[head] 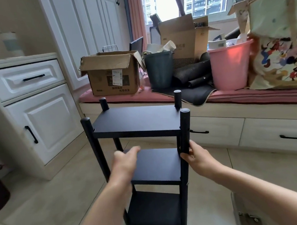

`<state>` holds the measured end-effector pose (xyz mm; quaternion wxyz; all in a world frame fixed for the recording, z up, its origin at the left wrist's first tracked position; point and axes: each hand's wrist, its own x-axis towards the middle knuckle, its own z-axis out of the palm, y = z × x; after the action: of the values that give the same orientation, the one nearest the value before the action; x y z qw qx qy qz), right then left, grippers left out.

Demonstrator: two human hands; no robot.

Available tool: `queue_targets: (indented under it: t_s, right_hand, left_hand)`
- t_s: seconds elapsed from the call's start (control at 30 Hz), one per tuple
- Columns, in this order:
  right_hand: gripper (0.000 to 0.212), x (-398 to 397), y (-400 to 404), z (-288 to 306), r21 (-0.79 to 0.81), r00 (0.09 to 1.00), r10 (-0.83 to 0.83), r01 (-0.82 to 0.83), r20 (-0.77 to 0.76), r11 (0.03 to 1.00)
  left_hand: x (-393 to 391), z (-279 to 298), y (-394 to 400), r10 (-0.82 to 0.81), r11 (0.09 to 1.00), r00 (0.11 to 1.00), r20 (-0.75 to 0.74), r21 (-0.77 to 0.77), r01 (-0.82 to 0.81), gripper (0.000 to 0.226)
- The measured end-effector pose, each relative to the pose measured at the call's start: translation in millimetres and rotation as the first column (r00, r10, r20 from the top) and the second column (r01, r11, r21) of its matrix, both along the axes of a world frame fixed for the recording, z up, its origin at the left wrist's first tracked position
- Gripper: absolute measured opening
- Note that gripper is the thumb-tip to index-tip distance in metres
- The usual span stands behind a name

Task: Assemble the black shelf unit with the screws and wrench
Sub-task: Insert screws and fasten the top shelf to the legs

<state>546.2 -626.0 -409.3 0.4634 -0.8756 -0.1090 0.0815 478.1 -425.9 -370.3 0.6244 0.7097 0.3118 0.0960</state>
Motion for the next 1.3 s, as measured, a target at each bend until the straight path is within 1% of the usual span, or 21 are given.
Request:
queue_targets:
  t_s: [0.03,0.07,0.1,0.17,0.27,0.43,0.53,0.67,0.73,0.8,1.03,1.3]
  right_hand:
    - [0.018,-1,0,-2,0.016,1.000,-0.012,0.012,0.007,1.000]
    - [0.016,-1,0,-3,0.031,1.000,-0.023,0.022,0.016,0.999]
    - [0.014,0,0,-5,0.042,0.999,-0.032,0.031,0.024,0.999]
    - [0.013,1,-1,-7,0.055,0.998,-0.042,0.040,0.036,0.998]
    - [0.013,2,-3,-9,0.070,0.997,-0.039,0.035,0.059,0.997]
    - [0.014,3,-7,-16,0.086,0.996,-0.001,-0.007,0.091,0.996]
    - [0.017,5,-9,-20,0.093,0.993,0.015,-0.026,0.117,0.995]
    - [0.020,8,-9,-23,0.090,0.990,0.027,-0.039,0.137,0.995]
    - [0.020,8,-9,-24,0.087,0.990,0.031,-0.044,0.140,0.995]
    - [0.019,8,-9,-24,0.085,0.989,0.030,-0.043,0.142,0.995]
    - [0.015,4,-8,-24,0.086,0.989,0.024,-0.037,0.147,0.996]
    - [0.019,4,-9,-25,0.090,0.987,0.026,-0.040,0.158,0.995]
  left_hand:
    - [3,3,-15,-0.050,0.986,0.998,0.039,-0.160,0.055,0.062]
    - [8,8,-30,-0.074,0.946,0.994,0.084,-0.308,0.097,0.069]
    - [15,13,-43,-0.084,0.898,0.988,0.126,-0.421,0.130,0.071]
    - [28,23,-62,-0.071,0.814,0.981,0.179,-0.559,0.161,0.062]
    - [45,29,-80,0.000,0.741,0.981,0.193,-0.659,0.129,0.044]
    - [57,15,-90,0.098,0.751,0.971,0.220,-0.656,0.073,0.023]
    - [60,9,-90,0.135,0.702,0.955,0.265,-0.706,0.096,0.012]
    - [62,10,-88,0.111,0.631,0.930,0.350,-0.748,0.206,0.012]
    - [62,11,-85,0.095,0.612,0.910,0.404,-0.744,0.267,0.014]
    - [63,12,-84,0.082,0.612,0.900,0.427,-0.735,0.293,0.016]
    - [58,7,-86,0.104,0.641,0.920,0.377,-0.733,0.228,0.018]
    - [56,5,-85,0.074,0.633,0.923,0.378,-0.733,0.250,0.013]
